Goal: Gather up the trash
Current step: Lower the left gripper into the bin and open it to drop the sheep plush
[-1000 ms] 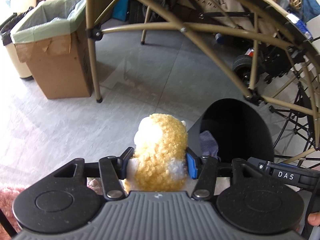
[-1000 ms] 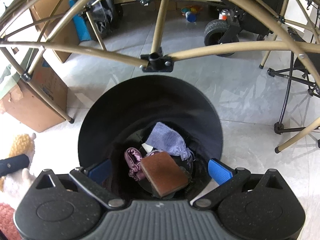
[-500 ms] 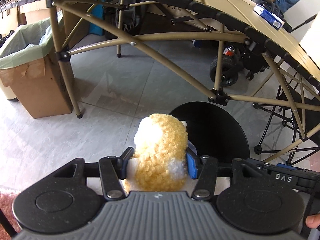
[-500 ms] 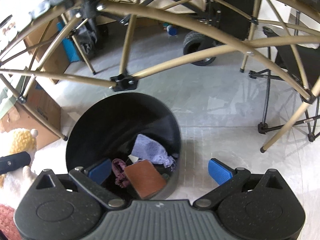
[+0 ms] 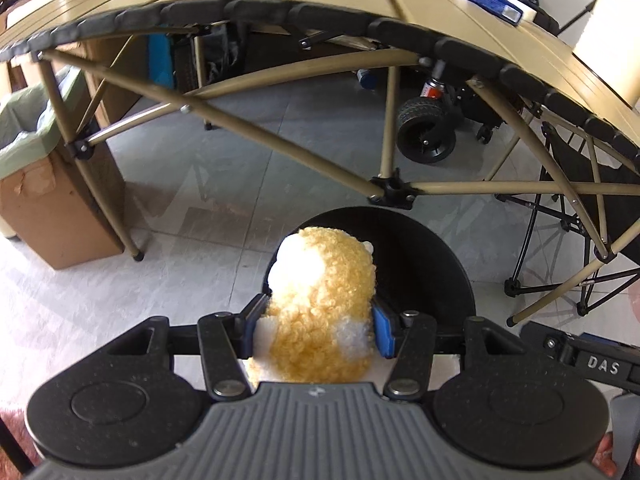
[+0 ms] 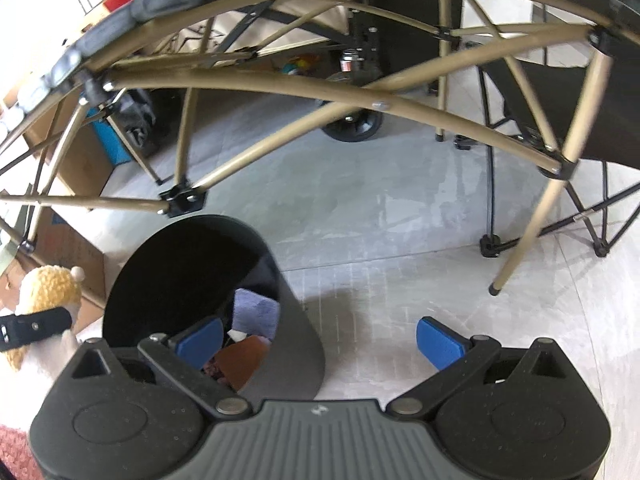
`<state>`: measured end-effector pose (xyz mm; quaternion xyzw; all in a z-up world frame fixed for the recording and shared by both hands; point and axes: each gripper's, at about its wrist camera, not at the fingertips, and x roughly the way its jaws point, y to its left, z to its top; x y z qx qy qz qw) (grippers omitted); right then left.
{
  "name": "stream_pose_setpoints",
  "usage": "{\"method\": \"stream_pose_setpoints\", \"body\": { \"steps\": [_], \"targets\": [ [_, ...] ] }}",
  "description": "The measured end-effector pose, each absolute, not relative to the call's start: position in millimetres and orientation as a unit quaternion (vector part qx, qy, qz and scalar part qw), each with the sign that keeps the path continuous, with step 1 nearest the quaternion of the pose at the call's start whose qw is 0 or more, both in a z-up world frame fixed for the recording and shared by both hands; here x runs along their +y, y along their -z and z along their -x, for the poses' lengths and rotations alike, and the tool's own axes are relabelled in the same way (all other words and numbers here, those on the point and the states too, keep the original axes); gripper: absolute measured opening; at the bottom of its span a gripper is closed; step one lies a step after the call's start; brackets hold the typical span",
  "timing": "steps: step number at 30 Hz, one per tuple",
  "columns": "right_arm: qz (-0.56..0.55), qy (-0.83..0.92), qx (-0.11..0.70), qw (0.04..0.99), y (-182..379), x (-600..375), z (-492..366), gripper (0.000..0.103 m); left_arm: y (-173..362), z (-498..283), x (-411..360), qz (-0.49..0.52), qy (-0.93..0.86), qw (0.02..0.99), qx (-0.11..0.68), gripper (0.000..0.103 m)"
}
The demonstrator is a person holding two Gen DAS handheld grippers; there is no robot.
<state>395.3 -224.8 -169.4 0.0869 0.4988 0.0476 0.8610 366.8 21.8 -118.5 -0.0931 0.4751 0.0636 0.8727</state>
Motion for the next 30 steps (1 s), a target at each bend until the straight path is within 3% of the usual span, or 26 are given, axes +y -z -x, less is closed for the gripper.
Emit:
{"method": "stream_pose_setpoints", "body": {
  "steps": [30],
  "targets": [
    [-0.143, 0.024, 0.509, 0.849, 196.5, -291.3, -387.5, 0.103, 168.1, -432.9, -32.2, 0.053, -0.085, 0.837, 0.539, 0.054]
  ]
}}
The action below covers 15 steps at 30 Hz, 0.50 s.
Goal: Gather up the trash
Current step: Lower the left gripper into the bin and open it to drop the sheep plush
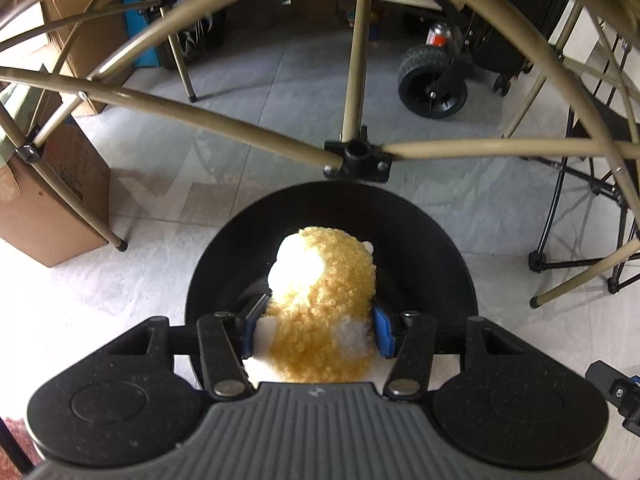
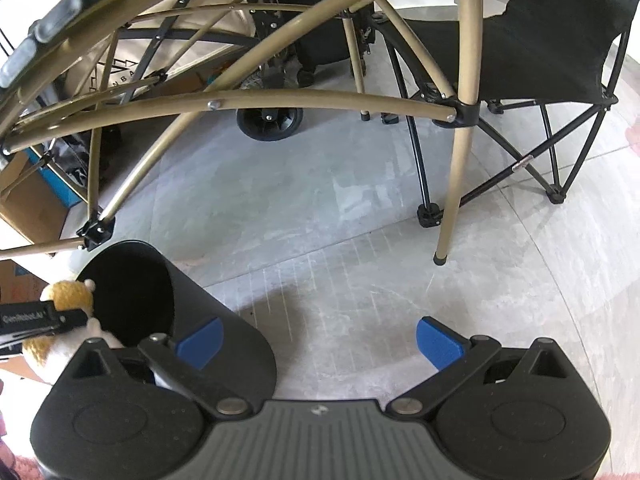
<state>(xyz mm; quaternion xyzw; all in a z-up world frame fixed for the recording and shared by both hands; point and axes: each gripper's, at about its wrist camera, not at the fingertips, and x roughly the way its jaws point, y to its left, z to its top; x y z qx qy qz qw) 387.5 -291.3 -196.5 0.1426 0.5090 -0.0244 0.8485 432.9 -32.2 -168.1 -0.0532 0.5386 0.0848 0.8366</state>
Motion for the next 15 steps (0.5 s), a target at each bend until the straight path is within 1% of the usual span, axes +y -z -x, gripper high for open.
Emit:
{"method": "stream_pose_setpoints", "body": {
  "steps": [11, 15],
  "targets": [
    [-0.146, 0.024, 0.515, 0.845, 200.2, -294.9, -388.1, 0.103, 178.5, -439.9, -40.3, 0.04, -0.083, 0.83, 0.551, 0.054],
    [-0.151, 0.027, 0.514, 0.844, 200.3, -297.1, -386.7, 0.103, 181.6, -441.2, -40.8, 0.038, -0.087, 0.826, 0.555, 0.056]
  ]
}}
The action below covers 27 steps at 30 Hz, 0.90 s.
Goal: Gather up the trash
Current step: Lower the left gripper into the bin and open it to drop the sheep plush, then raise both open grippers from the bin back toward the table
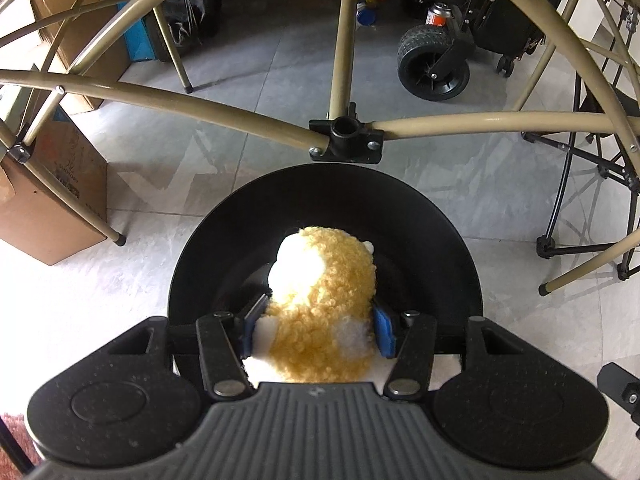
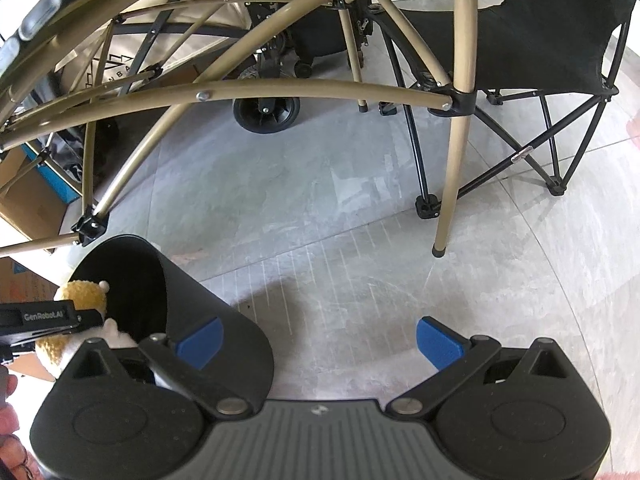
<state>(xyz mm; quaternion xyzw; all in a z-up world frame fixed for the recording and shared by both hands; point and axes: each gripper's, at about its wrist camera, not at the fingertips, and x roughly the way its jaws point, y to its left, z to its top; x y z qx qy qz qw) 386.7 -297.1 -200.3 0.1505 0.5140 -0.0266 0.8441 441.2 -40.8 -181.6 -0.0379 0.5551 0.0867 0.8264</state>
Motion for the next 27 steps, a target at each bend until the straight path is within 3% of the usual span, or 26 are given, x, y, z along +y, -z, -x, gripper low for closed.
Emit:
{"method": "stream_pose_setpoints", "body": {
  "steps": [1, 2, 3, 4, 5, 27],
  "targets": [
    [-0.151, 0.027, 0.513, 0.844, 200.2, -297.7, -386.2, 0.103, 181.8, -441.6, -40.5, 0.038, -0.086, 0.826, 0.556, 0.058],
    [-0.152, 0.028, 0.513, 0.844, 199.9, -297.4, -385.7, 0.103, 181.9, -441.9, -40.5, 0.039, -0.084, 0.825, 0.557, 0.068],
    [-0.152, 0.028, 0.513, 0.844, 200.0, -297.7, -385.5, 0.103, 181.7, -442.0, -40.5, 0.04, -0.084, 0.824, 0.559, 0.089],
    [-0.153, 0.028, 0.513, 0.844, 200.1, -298.0, -385.2, 0.103, 181.0, -441.9, -39.6, 0.042, -0.089, 0.823, 0.559, 0.1],
    [-0.154, 0.029, 0.513, 0.844, 199.9, -298.3, -384.6, 0.103, 180.0, -441.0, -39.1, 0.042, -0.096, 0.825, 0.556, 0.103],
    [-0.146, 0.019, 0.512, 0.846, 197.4, -292.8, -385.8, 0.103, 181.4, -433.6, -33.1, 0.028, -0.085, 0.808, 0.583, 0.103]
  ]
}}
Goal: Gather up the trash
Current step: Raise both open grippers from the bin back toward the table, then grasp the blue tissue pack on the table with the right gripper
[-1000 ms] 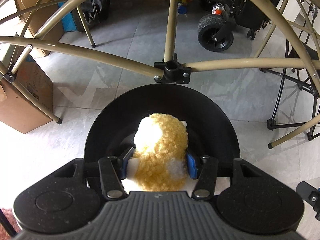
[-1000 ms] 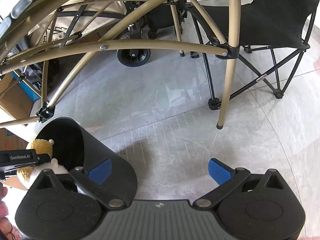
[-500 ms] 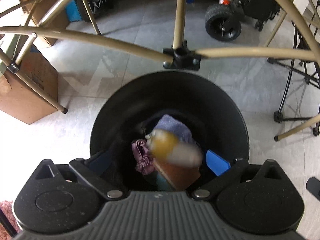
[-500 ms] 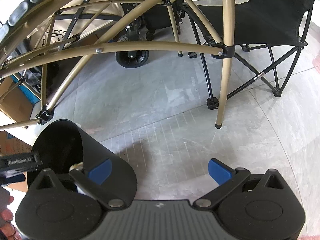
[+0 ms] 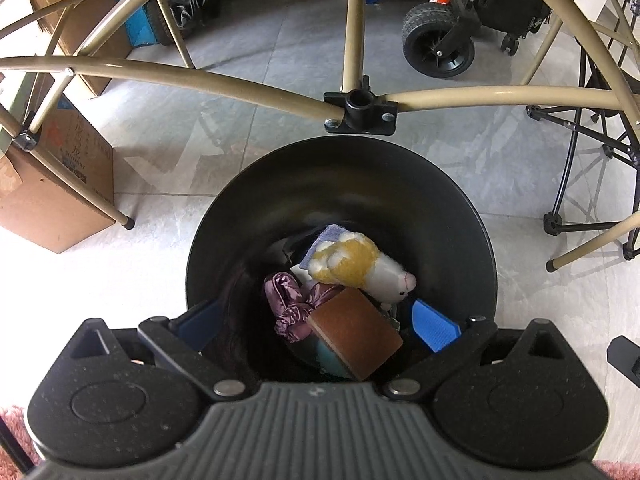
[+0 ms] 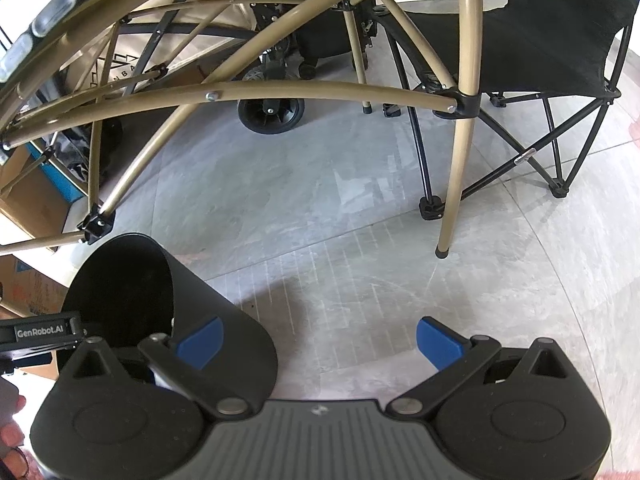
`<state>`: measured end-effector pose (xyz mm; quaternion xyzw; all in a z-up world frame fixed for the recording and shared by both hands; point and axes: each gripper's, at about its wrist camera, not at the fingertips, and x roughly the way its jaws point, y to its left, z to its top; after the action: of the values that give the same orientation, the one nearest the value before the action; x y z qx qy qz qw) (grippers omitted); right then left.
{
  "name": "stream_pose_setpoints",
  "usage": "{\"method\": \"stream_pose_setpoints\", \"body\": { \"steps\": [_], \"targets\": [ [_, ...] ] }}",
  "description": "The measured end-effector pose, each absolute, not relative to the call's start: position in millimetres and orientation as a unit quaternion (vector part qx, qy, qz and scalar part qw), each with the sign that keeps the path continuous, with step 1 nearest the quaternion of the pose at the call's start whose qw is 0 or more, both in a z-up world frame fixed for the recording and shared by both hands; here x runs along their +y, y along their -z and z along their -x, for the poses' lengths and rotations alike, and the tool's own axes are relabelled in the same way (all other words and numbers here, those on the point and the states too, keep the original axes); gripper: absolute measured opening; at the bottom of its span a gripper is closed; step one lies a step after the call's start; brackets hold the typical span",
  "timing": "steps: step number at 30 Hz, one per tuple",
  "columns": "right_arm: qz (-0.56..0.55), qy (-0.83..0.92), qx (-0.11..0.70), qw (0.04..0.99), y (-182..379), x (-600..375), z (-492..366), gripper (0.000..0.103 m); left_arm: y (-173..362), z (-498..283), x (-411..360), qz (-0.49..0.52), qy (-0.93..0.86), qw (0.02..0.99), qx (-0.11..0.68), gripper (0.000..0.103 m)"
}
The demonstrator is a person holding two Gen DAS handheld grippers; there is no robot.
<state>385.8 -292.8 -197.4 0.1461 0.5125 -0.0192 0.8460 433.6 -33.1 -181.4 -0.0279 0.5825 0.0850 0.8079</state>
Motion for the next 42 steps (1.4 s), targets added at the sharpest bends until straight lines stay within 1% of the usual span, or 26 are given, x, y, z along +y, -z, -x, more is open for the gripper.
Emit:
{"method": "stream_pose_setpoints", "body": {
  "steps": [7, 19, 26, 32, 42],
  "targets": [
    [-0.146, 0.019, 0.505, 0.851, 192.2, -293.4, -382.1, 0.103, 166.1, -426.7, -35.0, 0.03, -0.072, 0.82, 0.567, 0.103],
    [-0.141, 0.001, 0.451, 0.881, 156.6, -288.0, -363.9, 0.103, 116.5, -392.5, -37.9, 0.041, -0.05, 0.873, 0.483, 0.103],
    [-0.143, -0.01, 0.401, 0.905, 119.8, -283.7, -347.8, 0.103, 85.6, -370.2, -35.5, 0.048, -0.037, 0.9, 0.431, 0.103],
    [-0.151, -0.018, 0.33, 0.931, 79.0, -280.9, -334.3, 0.103, 50.0, -352.1, -28.2, 0.057, -0.036, 0.924, 0.377, 0.103],
    [-0.137, -0.04, 0.253, 0.957, 14.4, -269.7, -344.4, 0.103, -12.8, -347.4, -12.1, 0.069, -0.047, 0.951, 0.297, 0.103]
  ]
}}
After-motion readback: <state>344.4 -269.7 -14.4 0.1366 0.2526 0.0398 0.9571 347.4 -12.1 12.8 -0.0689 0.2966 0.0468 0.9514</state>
